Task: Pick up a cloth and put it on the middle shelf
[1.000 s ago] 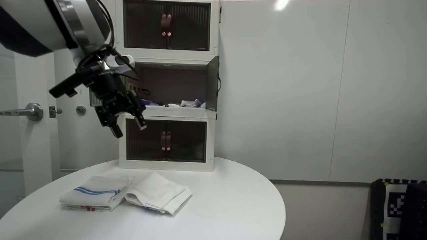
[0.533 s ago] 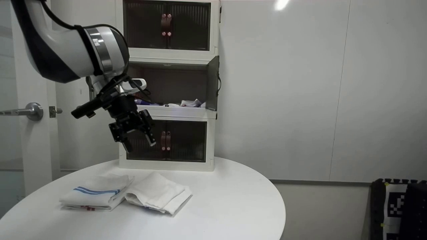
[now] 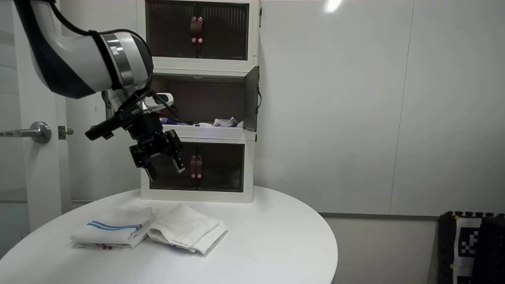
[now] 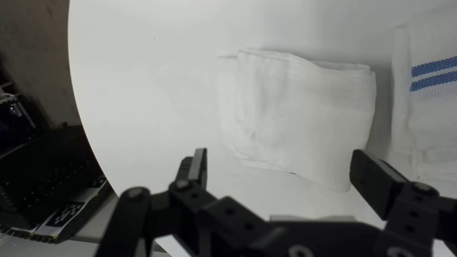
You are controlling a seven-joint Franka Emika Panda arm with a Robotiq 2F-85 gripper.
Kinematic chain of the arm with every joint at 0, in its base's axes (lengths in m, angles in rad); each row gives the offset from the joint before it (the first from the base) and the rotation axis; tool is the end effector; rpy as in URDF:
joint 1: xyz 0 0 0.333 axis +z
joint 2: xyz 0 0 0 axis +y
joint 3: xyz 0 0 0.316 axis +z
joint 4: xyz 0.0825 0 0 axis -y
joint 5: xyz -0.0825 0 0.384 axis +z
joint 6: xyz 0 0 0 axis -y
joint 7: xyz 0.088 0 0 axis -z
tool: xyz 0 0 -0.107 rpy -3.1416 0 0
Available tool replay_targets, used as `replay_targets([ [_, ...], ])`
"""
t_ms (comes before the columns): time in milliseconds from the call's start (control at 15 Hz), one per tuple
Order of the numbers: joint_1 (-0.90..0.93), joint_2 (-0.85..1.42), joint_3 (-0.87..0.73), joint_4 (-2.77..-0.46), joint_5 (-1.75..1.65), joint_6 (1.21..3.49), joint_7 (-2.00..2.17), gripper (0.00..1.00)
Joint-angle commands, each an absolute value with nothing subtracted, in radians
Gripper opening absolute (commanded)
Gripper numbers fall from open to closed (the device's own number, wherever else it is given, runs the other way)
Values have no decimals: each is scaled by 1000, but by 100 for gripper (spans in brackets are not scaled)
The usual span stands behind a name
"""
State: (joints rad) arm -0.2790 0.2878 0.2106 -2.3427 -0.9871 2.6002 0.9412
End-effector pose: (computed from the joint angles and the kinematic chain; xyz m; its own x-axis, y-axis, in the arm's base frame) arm 0.5065 -0.0146 0.2082 0.9723 -0.1116 0.2053 -0.1814 -0.9144 0.3620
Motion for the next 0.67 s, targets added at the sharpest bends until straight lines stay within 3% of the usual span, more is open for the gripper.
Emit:
replay_targets([
  [0,-168,279,99,-2347,-945,2623,916,100],
  [400,-80,331,-21,-2314,-998,2671,914,100],
  [600,-131,369,-4,-2285,-1058,2727,906,100],
])
